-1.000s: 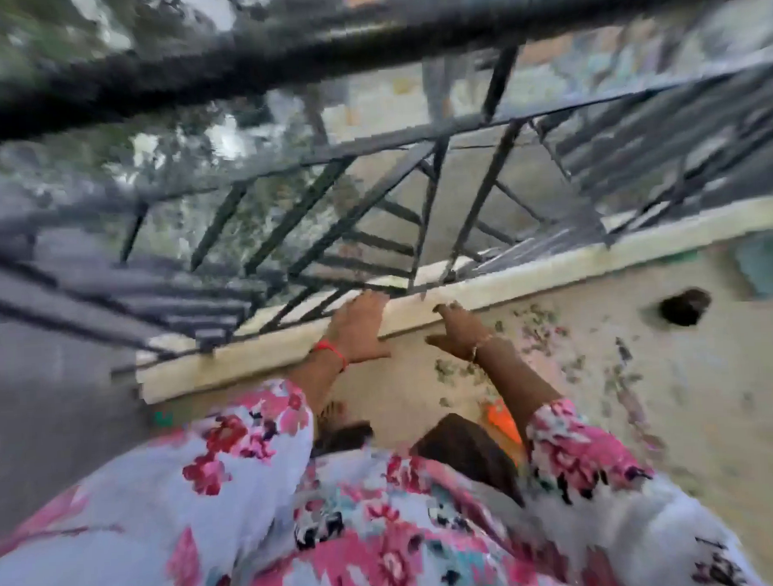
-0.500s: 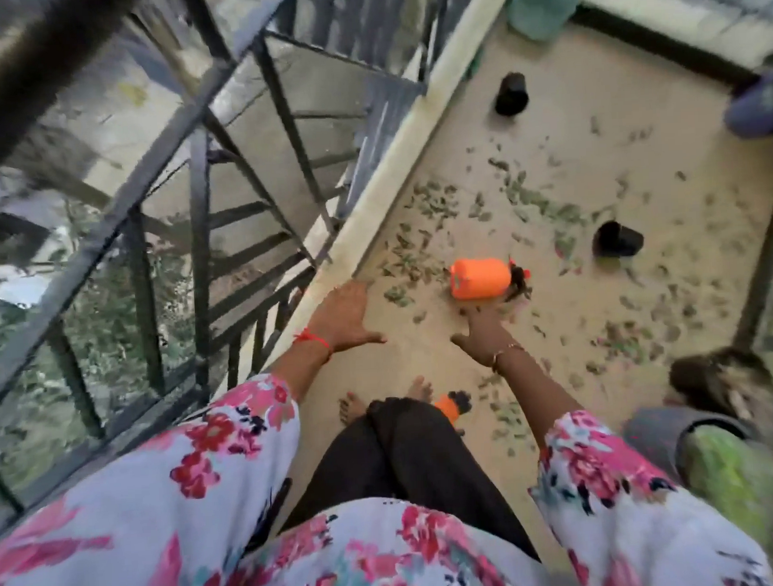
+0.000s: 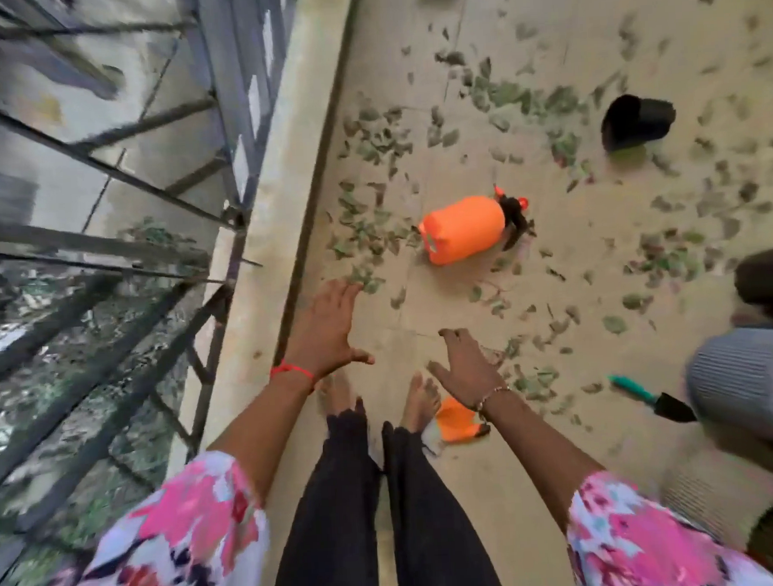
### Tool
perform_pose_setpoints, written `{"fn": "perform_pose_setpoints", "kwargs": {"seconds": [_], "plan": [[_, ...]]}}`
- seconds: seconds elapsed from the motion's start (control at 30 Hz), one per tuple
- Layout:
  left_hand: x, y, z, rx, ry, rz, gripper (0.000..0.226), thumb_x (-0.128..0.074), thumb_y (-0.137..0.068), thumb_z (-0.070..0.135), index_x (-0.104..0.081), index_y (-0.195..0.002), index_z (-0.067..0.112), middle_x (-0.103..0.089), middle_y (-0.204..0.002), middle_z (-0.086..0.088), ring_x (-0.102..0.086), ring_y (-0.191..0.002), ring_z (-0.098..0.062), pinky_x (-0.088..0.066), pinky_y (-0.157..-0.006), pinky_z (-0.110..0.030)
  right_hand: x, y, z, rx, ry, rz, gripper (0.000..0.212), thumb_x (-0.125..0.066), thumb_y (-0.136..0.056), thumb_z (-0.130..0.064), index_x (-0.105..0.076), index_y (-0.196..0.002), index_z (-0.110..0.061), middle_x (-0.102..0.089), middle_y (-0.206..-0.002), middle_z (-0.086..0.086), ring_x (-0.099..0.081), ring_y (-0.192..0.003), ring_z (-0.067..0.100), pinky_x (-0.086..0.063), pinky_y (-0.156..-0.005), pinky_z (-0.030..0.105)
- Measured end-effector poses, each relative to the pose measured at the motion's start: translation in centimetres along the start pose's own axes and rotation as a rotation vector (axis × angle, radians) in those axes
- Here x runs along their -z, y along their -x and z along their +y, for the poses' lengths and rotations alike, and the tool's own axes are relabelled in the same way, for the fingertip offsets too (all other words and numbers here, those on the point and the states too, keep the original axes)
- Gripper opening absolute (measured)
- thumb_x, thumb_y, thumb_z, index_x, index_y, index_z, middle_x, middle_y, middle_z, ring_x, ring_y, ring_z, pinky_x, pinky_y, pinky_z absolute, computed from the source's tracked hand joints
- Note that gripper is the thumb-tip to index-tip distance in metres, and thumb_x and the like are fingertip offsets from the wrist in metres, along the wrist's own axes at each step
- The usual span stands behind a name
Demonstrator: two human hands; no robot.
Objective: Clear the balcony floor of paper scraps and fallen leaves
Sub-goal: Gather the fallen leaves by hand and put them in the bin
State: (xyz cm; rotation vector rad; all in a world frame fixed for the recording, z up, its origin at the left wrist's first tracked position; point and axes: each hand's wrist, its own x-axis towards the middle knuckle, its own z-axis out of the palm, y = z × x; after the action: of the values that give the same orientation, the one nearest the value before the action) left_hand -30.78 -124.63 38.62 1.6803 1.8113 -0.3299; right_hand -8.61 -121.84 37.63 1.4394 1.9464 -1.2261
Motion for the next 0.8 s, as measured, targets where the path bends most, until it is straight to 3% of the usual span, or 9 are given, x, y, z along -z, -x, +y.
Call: {"fn": "perform_pose_setpoints", "kwargs": {"seconds": [0.17, 0.33, 0.4, 0.5, 0.63, 0.8], "plan": [[-8.5, -7.7, -3.1, -0.123, -0.08, -0.094, 0.121, -0.074, -0.065, 0.057, 0.002, -0.151, 0.017, 0.007, -0.159, -0.004, 0.01, -0.146, -0.026, -0.002, -0.119, -0.048, -6.0, -10.5, 4.6, 0.019, -0.037, 0.006, 0.071, -0.05, -0.093, -0.034, -0.012, -0.146, -0.006, -0.015, -0.151, 0.014, -0.011, -0.142, 0.027, -0.017, -0.115, 0.036], [-15.9, -13.3, -6.4, -0.152, -0.01, -0.047, 0.124, -0.081, -0.059, 0.052, -0.007, -0.151, 0.014, -0.001, -0.159, -0.008, 0.007, -0.146, -0.028, -0.004, -0.118, -0.052, -12.0, -17.8, 8.0, 0.037, -0.132, 0.064, 0.08, -0.058, -0.09, -0.033, -0.009, -0.148, -0.006, -0.008, -0.154, 0.015, -0.003, -0.144, 0.027, -0.009, -0.117, 0.033], [-18.6, -15.5, -7.6, -0.141, -0.031, -0.052, 0.125, -0.08, -0.059, 0.053, -0.006, -0.151, 0.015, 0.0, -0.159, -0.008, 0.007, -0.147, -0.028, -0.001, -0.118, -0.051, -14.4, -20.2, 9.2, 0.065, -0.141, 0.055, 0.09, -0.063, -0.085, -0.039, -0.007, -0.148, -0.01, -0.003, -0.156, 0.014, 0.0, -0.145, 0.026, -0.008, -0.117, 0.034], [-22.9, -18.1, -9.9, -0.157, -0.04, -0.047, 0.127, -0.082, -0.056, 0.053, -0.007, -0.151, 0.015, -0.002, -0.159, -0.007, 0.005, -0.147, -0.028, 0.0, -0.116, -0.049, -18.7, -23.2, 10.8, 0.122, 0.043, 0.057, 0.108, -0.066, -0.073, -0.056, -0.001, -0.149, -0.016, 0.004, -0.157, 0.009, 0.005, -0.145, 0.026, -0.004, -0.118, 0.039], [-27.8, -21.3, -12.9, -0.202, -0.007, 0.003, 0.126, -0.082, -0.053, 0.053, -0.012, -0.15, 0.013, -0.002, -0.159, -0.011, 0.004, -0.146, -0.032, 0.0, -0.115, -0.051, -24.8, -27.6, 12.5, 0.158, 0.275, 0.225, 0.119, -0.068, -0.062, -0.066, -0.001, -0.149, -0.02, 0.005, -0.157, 0.01, 0.006, -0.145, 0.026, 0.01, -0.114, 0.044], [-32.3, -23.8, -15.5, -0.341, 0.081, 0.056, 0.125, -0.056, -0.053, 0.083, -0.018, -0.148, 0.011, -0.005, -0.156, -0.022, 0.002, -0.144, -0.04, -0.001, -0.114, -0.057, -30.2, -32.4, 12.5, 0.11, 0.277, 0.44, 0.115, -0.063, -0.063, -0.071, -0.003, -0.148, -0.023, -0.007, -0.156, 0.015, -0.003, -0.144, 0.025, 0.01, -0.112, 0.045]]}}
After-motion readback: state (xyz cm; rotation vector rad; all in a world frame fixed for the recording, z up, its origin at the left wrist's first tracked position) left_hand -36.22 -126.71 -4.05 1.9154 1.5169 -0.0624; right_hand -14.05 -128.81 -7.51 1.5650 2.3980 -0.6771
